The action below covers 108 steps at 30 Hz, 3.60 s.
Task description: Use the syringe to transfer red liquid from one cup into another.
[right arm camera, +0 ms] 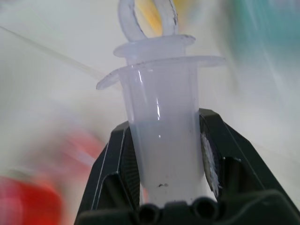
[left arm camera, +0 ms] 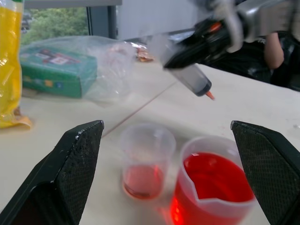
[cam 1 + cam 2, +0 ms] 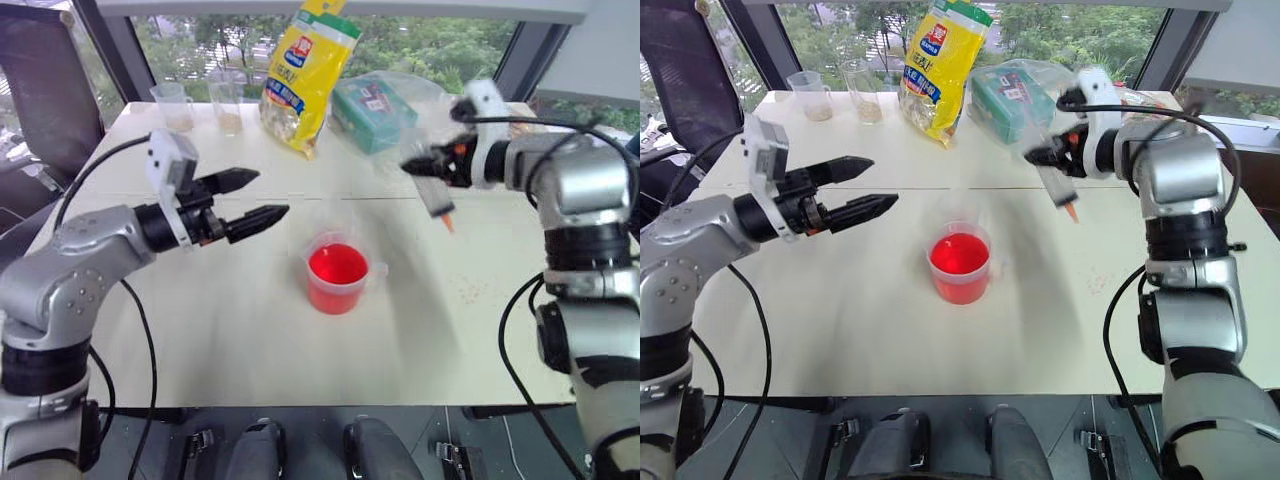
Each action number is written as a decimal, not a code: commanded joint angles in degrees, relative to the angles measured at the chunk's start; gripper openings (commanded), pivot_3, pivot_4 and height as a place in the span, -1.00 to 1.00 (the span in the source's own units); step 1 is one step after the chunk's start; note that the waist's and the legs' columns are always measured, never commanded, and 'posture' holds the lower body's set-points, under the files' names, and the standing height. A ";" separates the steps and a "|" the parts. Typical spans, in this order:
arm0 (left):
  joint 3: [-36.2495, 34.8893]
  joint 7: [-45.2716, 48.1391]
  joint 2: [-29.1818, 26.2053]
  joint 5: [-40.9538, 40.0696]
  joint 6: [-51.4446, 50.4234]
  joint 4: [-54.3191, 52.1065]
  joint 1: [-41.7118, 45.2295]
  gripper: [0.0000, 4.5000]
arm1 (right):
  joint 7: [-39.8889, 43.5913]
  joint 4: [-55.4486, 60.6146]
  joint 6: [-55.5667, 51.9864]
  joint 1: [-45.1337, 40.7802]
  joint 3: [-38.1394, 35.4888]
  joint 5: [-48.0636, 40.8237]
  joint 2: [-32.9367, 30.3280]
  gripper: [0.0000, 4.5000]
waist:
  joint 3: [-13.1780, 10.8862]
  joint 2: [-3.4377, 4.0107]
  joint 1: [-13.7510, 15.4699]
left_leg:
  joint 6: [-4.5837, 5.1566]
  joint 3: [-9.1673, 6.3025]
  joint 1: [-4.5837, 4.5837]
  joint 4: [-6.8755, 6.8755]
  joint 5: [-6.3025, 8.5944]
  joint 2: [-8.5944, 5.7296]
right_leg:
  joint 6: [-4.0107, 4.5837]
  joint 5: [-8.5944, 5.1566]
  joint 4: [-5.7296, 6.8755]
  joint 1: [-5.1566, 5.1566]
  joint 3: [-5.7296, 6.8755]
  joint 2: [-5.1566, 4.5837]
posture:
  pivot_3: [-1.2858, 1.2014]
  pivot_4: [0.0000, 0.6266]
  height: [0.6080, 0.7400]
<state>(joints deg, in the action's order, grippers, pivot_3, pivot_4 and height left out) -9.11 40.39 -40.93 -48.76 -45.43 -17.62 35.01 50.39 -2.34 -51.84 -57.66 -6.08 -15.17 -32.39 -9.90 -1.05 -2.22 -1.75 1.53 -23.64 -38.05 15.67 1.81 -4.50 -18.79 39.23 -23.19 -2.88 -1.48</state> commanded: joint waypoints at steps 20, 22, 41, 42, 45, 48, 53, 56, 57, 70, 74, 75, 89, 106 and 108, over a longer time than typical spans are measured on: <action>6.87 12.69 4.74 4.50 0.44 11.09 15.44 1.00 | -8.44 20.40 26.90 28.45 2.54 -13.02 19.83 -0.39 | 0.01 -0.01 -0.28 | -0.05 0.02 0.08 -0.08 -0.03 0.00 | 0.00 0.00 0.16 0.02 -0.03 0.04 | 0.03 -0.52 1.00; 7.44 13.13 5.34 4.86 0.32 11.07 15.59 1.00 | -8.38 19.36 29.54 29.75 4.18 -11.79 20.05 -0.39 | 0.01 -0.01 -0.29 | -0.06 0.03 0.08 -0.09 -0.04 -0.01 | 0.00 0.00 0.16 0.02 -0.03 0.03 | 0.03 -0.52 1.00; 8.93 14.83 8.05 5.02 -1.31 10.47 17.45 1.00 | -8.40 16.68 35.41 33.18 8.64 -9.24 18.79 -0.39 | 0.01 -0.01 -0.22 | -0.09 0.01 0.10 -0.13 -0.06 -0.01 | 0.00 0.00 0.20 0.04 -0.04 0.03 | 0.03 -0.52 1.00; 8.80 14.90 7.92 4.53 -1.82 9.94 17.30 1.00 | -8.36 16.50 35.44 33.05 8.59 -9.18 18.70 -0.39 | 0.01 -0.01 -0.24 | -0.09 0.02 0.10 -0.13 -0.06 -0.01 | 0.00 0.00 0.20 0.04 -0.04 0.03 | 0.03 -0.52 1.00; 8.56 14.96 7.33 3.84 -2.77 8.78 16.86 1.00 | -8.32 16.26 35.42 32.83 8.53 -9.18 18.45 -0.39 | 0.01 -0.01 -0.22 | -0.09 0.01 0.10 -0.13 -0.06 -0.01 | 0.00 0.00 0.21 0.04 -0.05 0.03 | 0.03 -0.52 1.00; 7.86 14.50 6.31 3.61 -3.60 7.63 16.02 1.00 | -8.22 16.12 35.27 32.64 8.50 -9.25 18.11 -0.39 | 0.01 -0.01 -0.22 | -0.09 0.01 0.10 -0.13 -0.06 -0.01 | 0.00 0.00 0.21 0.04 -0.05 0.02 | 0.03 -0.52 1.00; 8.22 12.52 7.63 4.46 -3.10 7.91 15.74 1.00 | -8.13 16.44 35.08 32.46 8.80 -9.42 17.67 -0.39 | 0.01 -0.01 -0.17 | -0.10 0.01 0.11 -0.13 -0.06 -0.01 | 0.00 0.00 0.23 0.05 -0.05 0.03 | 0.03 -0.52 1.00; 8.61 11.88 8.67 4.66 -2.95 8.19 15.55 0.89 | -8.16 16.79 34.75 32.30 8.85 -9.62 17.43 -0.39 | 0.01 -0.01 -0.15 | -0.10 0.01 0.12 -0.15 -0.06 -0.01 | 0.00 0.00 0.23 0.06 -0.05 0.02 | 0.03 -0.52 1.00; 8.68 11.61 9.08 4.72 -2.91 8.41 15.53 0.76 | -8.15 16.89 34.65 32.26 8.84 -9.67 17.34 -0.39 | 0.01 -0.01 -0.15 | -0.09 0.01 0.12 -0.15 -0.06 -0.01 | 0.00 0.00 0.23 0.06 -0.05 0.02 | 0.03 -0.52 1.00; 8.79 11.33 10.82 5.91 -1.95 9.85 16.61 -0.69 | -8.10 17.96 33.67 32.43 9.13 -9.88 16.46 -0.39 | 0.01 -0.01 -0.15 | -0.10 0.01 0.13 -0.15 -0.07 -0.01 | 0.00 0.00 0.24 0.06 -0.05 0.02 | 0.03 -0.52 1.00; 7.67 10.95 10.87 5.89 -1.61 11.08 18.44 -0.69 | -7.80 17.74 33.37 32.99 9.55 -9.93 16.20 -0.39 | 0.01 -0.01 -0.15 | -0.10 0.01 0.13 -0.15 -0.07 -0.01 | 0.00 0.00 0.24 0.06 -0.05 0.03 | 0.03 -0.52 1.00; 7.44 10.93 10.80 5.87 -1.54 11.34 18.86 -0.69 | -7.71 17.74 33.22 33.18 9.68 -9.96 16.12 -0.39 | 0.01 -0.01 -0.15 | -0.10 0.01 0.13 -0.15 -0.07 -0.01 | 0.00 0.00 0.23 0.06 -0.05 0.02 | 0.03 -0.52 1.00; 6.15 12.04 9.09 7.10 -0.13 13.77 22.39 -0.69 | -6.67 16.67 32.34 35.18 11.66 -10.86 15.66 -0.39 | 0.01 -0.01 -0.18 | -0.10 0.01 0.13 -0.15 -0.07 -0.01 | 0.00 0.00 0.24 0.07 -0.05 0.03 | 0.03 -0.52 1.00; 5.50 13.05 8.62 8.62 1.49 16.29 24.66 -0.69 | -6.49 16.81 31.84 34.78 11.72 -11.26 15.63 -0.39 | 0.01 -0.01 -0.15 | -0.11 0.01 0.13 -0.15 -0.07 -0.01 | 0.00 0.00 0.24 0.07 -0.05 0.03 | 0.03 -0.52 1.00; 5.42 13.09 8.58 8.71 1.55 16.40 24.83 -0.69 | -6.46 16.87 31.78 34.70 11.70 -11.32 15.64 -0.39 | 0.01 -0.01 -0.16 | -0.11 0.01 0.13 -0.15 -0.07 -0.01 | 0.00 0.00 0.24 0.07 -0.05 0.03 | 0.03 -0.52 1.00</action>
<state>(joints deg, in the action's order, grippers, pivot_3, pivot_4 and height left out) 0.87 55.04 -31.10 -41.23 -47.89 -1.14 55.97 41.94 13.34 -19.50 -23.71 3.17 -26.11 -16.23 -9.89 -1.06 -2.38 -1.86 1.54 -23.51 -38.20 15.60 1.80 -4.50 -18.78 39.46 -23.13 -2.93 -1.45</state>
